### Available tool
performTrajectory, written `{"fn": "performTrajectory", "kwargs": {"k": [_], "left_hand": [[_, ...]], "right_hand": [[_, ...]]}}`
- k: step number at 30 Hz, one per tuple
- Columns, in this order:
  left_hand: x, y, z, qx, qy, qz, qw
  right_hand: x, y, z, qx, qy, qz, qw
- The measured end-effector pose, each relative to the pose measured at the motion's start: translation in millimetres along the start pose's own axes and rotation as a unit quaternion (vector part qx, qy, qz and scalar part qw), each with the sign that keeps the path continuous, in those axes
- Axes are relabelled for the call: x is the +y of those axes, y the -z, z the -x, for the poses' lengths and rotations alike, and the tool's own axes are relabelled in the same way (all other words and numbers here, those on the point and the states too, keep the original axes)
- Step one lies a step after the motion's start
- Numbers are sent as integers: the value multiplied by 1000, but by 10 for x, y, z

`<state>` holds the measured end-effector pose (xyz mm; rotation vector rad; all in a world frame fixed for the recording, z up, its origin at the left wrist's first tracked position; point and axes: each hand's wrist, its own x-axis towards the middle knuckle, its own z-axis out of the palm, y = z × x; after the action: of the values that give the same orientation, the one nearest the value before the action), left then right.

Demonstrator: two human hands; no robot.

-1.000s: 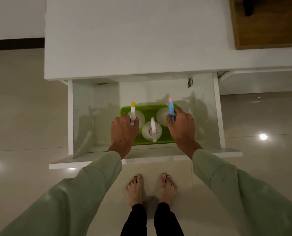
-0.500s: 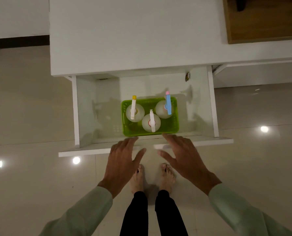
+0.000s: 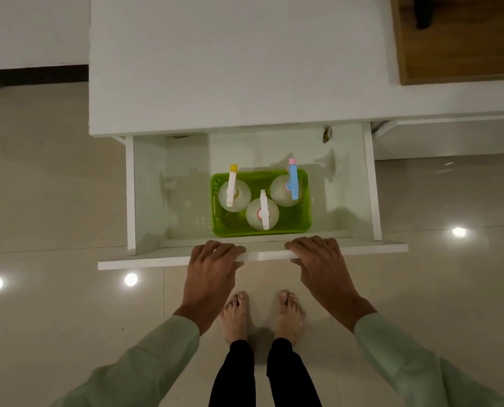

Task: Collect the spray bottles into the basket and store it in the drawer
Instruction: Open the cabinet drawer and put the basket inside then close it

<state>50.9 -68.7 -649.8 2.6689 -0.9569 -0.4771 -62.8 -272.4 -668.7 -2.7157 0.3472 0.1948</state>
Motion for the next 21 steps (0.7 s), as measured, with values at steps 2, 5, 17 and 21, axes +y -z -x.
{"fn": "performTrajectory", "kwargs": {"k": [2, 5, 17, 21], "left_hand": [[-16, 5, -93, 8, 1, 5, 1000], [-41, 48, -270, 31, -2, 7, 999], [-104, 408, -1227, 76, -59, -90, 991], [-167, 493, -1523, 69, -72, -116, 988]], "right_hand": [[24, 12, -105, 6, 0, -5, 1000], [63, 70, -311, 15, 2, -1, 1000], [21, 477, -1329, 62, -13, 113, 992], [114, 556, -1619, 62, -5, 154, 986]]}}
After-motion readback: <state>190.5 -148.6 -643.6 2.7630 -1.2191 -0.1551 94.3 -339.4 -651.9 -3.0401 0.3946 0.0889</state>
